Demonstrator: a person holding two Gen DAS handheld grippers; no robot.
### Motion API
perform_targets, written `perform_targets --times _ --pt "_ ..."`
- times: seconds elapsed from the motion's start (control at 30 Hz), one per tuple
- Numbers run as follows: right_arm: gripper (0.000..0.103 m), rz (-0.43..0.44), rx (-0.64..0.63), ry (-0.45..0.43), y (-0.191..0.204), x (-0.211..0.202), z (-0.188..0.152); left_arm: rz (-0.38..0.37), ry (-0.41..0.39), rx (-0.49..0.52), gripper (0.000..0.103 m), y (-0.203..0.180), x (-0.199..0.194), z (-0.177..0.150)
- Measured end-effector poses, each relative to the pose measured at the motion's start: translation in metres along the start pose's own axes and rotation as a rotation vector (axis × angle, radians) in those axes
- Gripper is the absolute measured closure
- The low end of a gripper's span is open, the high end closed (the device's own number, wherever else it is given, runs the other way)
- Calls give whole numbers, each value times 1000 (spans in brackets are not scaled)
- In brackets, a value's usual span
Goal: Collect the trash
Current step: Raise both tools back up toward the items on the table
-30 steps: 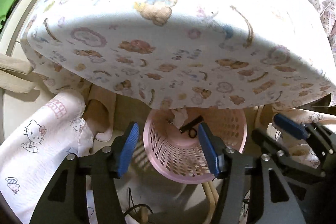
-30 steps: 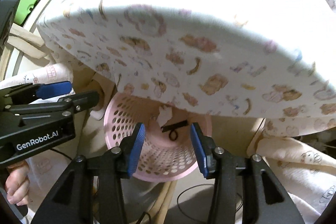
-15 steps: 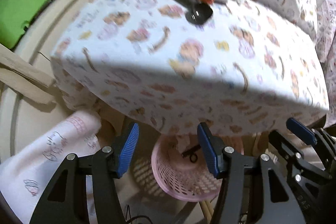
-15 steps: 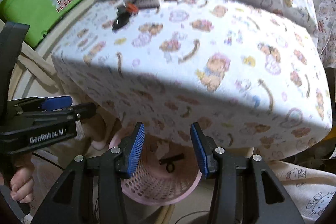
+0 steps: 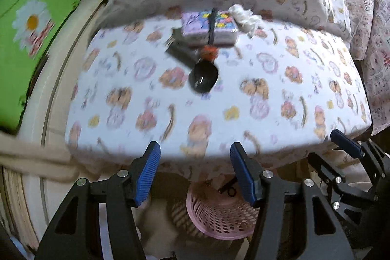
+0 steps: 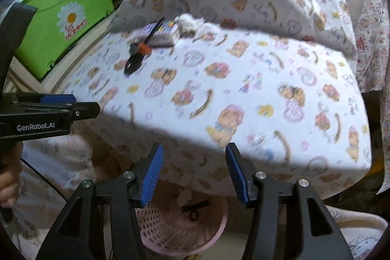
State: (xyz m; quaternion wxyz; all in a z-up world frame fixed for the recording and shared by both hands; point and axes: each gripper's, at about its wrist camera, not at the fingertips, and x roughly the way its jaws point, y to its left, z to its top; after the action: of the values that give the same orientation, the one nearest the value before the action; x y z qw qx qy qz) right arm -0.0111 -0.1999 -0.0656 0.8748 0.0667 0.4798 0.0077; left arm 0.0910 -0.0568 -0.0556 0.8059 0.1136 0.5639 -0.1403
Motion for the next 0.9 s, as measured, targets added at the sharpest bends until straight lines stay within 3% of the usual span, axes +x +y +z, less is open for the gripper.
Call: perform_targets --times 0.13,0.3,0.43,0.6,0.67,0.8,0.9 --pt "46 -24 5 -22 -6 -1 13 28 -50 4 45 -2 2 24" --pt "46 -28 -17 -70 -13 -6 37 -74 -46 -50 52 11 20 40" --pt "46 -12 -39 -132 -16 -6 64 -31 -93 -30 55 12 28 45" --pt "46 -19 -47 -178 -21 4 91 -54 -96 -60 55 18 37 48" --pt "46 -24 -19 -170 -25 8 95 -67 -91 -75 59 21 41 51" --pt "46 17 45 -146 -34 11 95 -82 -103 -81 79 21 41 55" --pt "46 0 22 -158 -28 9 93 -95 -97 -59 86 14 44 58"
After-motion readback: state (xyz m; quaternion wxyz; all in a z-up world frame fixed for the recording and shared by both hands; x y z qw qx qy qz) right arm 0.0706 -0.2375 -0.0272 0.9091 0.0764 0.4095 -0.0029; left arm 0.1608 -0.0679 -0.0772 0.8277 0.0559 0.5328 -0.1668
